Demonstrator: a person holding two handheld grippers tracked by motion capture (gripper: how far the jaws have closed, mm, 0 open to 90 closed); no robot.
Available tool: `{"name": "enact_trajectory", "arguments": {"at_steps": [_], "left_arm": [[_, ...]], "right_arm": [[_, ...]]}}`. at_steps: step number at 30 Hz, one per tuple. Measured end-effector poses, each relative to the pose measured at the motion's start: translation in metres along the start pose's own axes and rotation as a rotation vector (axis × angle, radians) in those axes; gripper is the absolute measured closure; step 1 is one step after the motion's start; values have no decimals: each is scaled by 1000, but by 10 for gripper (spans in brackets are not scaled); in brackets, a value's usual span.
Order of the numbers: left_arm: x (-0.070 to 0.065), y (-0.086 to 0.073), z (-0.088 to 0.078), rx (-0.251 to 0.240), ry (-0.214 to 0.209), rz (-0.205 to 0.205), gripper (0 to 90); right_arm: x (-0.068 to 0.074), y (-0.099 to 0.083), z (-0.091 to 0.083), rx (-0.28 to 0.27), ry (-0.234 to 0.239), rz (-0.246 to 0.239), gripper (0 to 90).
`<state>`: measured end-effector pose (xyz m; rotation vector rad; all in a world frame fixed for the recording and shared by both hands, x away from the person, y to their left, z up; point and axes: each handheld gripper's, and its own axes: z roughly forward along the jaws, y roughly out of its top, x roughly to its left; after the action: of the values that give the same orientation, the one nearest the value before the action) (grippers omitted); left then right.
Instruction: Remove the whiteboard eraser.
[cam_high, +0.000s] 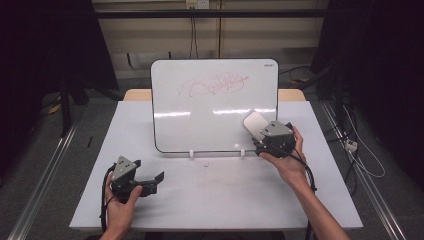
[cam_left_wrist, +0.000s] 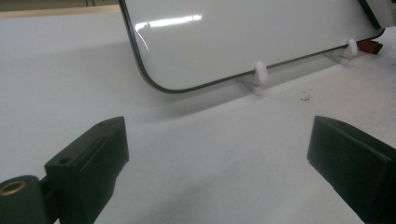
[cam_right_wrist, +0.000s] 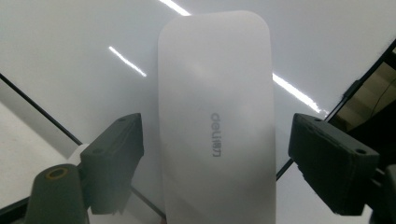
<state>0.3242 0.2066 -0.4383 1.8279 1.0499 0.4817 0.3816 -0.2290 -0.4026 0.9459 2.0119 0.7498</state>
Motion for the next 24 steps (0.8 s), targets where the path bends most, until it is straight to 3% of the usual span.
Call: {"name": "enact_trajectory", "arguments": {"at_steps": [14,24], "left_arm": [[-1,1,0,1,3,8,54],[-2,1,-2,-1,5,9,54]], "right_arm": [[6,-1,16,46,-50,-52,302],[6,0,16,57,-50,-35,317]]}}
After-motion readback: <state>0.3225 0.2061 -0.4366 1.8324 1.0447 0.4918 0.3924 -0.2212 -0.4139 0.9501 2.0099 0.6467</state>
